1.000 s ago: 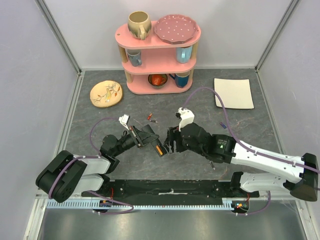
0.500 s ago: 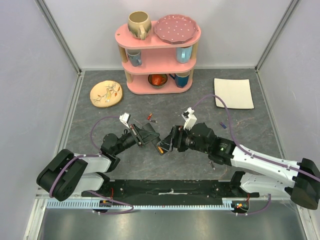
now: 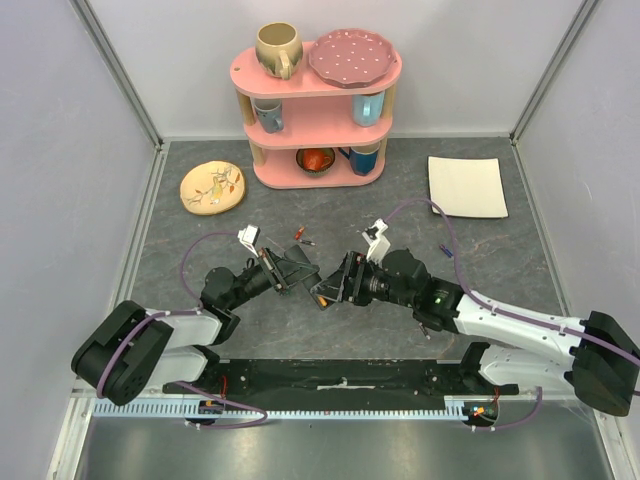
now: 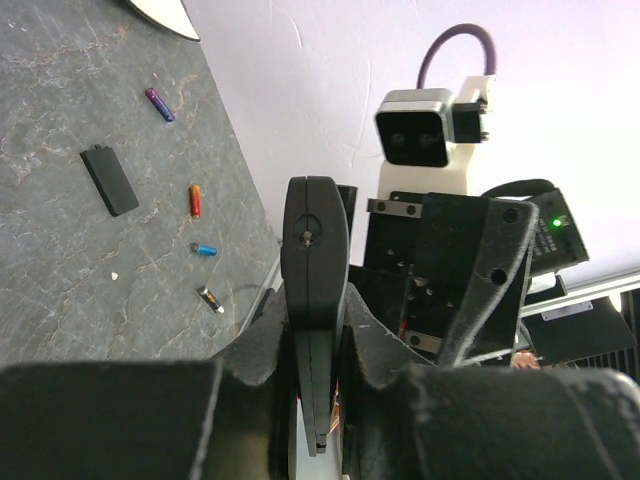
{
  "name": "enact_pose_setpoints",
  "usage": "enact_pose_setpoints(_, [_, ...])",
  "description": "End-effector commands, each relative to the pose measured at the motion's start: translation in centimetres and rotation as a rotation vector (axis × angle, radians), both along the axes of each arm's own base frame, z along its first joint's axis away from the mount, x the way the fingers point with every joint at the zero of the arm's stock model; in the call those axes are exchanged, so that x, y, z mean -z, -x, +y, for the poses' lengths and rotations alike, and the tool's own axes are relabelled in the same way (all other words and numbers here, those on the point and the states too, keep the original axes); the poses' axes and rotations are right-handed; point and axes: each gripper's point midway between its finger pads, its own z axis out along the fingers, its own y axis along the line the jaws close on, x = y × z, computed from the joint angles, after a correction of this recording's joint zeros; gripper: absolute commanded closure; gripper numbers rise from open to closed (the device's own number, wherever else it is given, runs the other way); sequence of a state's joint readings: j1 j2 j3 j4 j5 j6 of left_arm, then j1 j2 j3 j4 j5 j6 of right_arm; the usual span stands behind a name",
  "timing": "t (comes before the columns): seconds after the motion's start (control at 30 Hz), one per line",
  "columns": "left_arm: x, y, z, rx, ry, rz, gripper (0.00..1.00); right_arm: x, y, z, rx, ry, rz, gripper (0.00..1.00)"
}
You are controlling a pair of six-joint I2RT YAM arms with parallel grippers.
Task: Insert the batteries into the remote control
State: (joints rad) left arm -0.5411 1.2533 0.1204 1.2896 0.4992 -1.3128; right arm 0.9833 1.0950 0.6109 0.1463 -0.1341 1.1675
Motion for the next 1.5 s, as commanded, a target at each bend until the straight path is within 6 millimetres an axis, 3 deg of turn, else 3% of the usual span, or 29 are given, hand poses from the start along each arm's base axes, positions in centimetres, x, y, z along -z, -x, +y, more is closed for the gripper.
enact_pose_setpoints(0.0, [-6.5,0.8,0.8,-0.016,0.161,-0.236,0.98,-0.1,-0.3,0.2,0.020,-0.058,0.039,0.19])
enact_pose_setpoints(0.9, [-6.5,0.9,0.9,-0.019,0.162,-0.238,0.98,1.9,-1.3,0.0,0.063,-0.045,0.092,0.23])
enact_pose_setpoints(1.47, [-7.2,0.9,1.0,-0.027,0.177,-0.251,0.98,3.2,-0.7,-0.1,0.054,-0.044,0.131,0.27])
